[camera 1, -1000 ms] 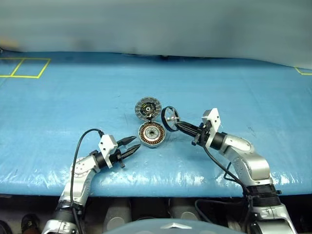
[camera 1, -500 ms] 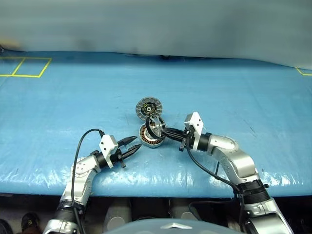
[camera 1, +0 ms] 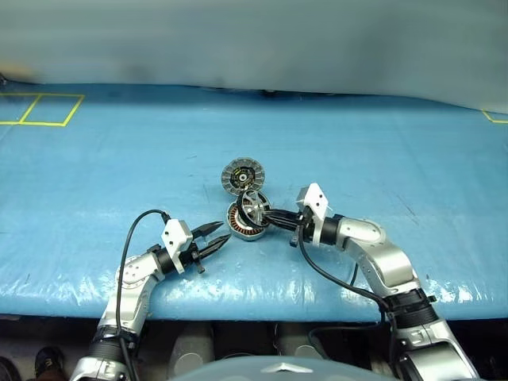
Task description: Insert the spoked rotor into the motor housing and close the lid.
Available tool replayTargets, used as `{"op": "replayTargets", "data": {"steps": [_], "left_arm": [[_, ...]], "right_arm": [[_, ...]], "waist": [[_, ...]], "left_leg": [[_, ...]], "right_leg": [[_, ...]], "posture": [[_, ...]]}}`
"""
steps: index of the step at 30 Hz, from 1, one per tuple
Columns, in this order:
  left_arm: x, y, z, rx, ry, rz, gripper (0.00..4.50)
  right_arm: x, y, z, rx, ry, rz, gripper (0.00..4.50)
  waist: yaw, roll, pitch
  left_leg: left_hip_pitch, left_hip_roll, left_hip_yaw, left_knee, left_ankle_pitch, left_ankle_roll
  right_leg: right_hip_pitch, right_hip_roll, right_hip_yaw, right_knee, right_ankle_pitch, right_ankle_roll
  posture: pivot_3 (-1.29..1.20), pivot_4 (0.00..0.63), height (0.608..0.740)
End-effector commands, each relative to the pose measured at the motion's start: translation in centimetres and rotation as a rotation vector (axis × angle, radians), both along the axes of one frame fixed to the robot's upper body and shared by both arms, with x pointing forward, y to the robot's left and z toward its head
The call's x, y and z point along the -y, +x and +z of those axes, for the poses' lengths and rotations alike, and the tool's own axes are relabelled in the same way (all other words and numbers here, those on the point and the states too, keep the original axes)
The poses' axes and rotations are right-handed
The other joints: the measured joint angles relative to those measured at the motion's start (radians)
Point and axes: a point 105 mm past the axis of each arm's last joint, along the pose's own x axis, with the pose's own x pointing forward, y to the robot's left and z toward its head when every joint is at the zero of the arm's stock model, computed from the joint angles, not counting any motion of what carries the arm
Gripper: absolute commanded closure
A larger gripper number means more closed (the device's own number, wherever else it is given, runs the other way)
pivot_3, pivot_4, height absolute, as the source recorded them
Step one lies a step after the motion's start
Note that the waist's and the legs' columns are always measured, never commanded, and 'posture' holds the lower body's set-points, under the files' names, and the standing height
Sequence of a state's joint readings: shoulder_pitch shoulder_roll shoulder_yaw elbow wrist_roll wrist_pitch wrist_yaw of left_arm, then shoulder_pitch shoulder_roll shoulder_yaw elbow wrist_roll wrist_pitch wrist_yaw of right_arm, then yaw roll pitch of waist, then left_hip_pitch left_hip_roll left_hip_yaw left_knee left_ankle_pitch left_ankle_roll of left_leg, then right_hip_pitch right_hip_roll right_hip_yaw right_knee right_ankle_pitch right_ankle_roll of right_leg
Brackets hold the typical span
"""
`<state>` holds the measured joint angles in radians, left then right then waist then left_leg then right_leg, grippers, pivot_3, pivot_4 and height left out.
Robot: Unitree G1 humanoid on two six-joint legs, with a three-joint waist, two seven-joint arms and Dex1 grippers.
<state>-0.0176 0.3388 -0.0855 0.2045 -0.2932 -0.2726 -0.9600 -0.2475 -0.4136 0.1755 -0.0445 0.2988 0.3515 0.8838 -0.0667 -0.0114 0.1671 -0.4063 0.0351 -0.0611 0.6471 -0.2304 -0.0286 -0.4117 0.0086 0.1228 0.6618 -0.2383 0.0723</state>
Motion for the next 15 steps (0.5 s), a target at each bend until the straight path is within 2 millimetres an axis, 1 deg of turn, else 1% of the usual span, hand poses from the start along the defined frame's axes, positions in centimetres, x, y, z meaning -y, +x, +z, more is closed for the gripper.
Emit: {"op": "replayTargets", "data": {"steps": [1,2,3,4,6,15], "left_arm": [[-0.23,0.03,0.41,0.028,-0.006,0.011,2.80],[-0.23,0.03,0.41,0.028,-0.005,0.011,2.80],[-0.24,0.03,0.41,0.029,-0.005,0.012,2.80],[-0.25,0.04,0.42,0.030,-0.005,0.013,2.80],[-0.27,0.05,0.42,0.031,-0.006,0.015,2.80],[-0.29,0.03,0.38,0.030,-0.007,0.016,2.80]], "right_arm": [[0.01,0.19,0.68,0.036,-0.008,0.011,4.48],[0.01,0.16,0.64,0.034,-0.011,0.014,4.48],[0.00,0.14,0.61,0.033,-0.012,0.015,3.94],[0.02,0.13,0.58,0.035,-0.015,0.016,3.76],[0.09,0.19,0.45,0.048,-0.029,0.010,3.10],[-0.34,-0.18,1.14,0.060,0.020,0.035,3.10]], "waist": [[0.000,0.000,0.000],[0.000,0.000,0.000],[0.000,0.000,0.000],[0.000,0.000,0.000],[0.000,0.000,0.000],[-0.001,0.000,0.000]], "left_leg": [[0.000,0.000,0.000,0.000,0.000,0.000],[0.000,0.000,0.000,0.000,0.000,0.000],[0.000,0.000,0.000,0.000,0.000,0.000],[0.000,0.000,0.000,0.000,0.000,0.000],[0.000,0.000,0.000,0.000,0.000,0.000],[0.000,0.000,0.000,0.000,0.000,0.000]], "right_leg": [[0.000,0.000,0.000,0.000,0.000,0.000],[0.000,0.000,0.000,0.000,0.000,0.000],[0.000,0.000,0.000,0.000,0.000,0.000],[0.000,0.000,0.000,0.000,0.000,0.000],[0.000,0.000,0.000,0.000,0.000,0.000],[0.000,0.000,0.000,0.000,0.000,0.000]], "posture": [[0.00,0.150,0.740],[0.00,0.150,0.740],[0.00,0.150,0.740],[0.00,0.150,0.740],[0.00,0.150,0.740],[0.00,0.150,0.740]]}}
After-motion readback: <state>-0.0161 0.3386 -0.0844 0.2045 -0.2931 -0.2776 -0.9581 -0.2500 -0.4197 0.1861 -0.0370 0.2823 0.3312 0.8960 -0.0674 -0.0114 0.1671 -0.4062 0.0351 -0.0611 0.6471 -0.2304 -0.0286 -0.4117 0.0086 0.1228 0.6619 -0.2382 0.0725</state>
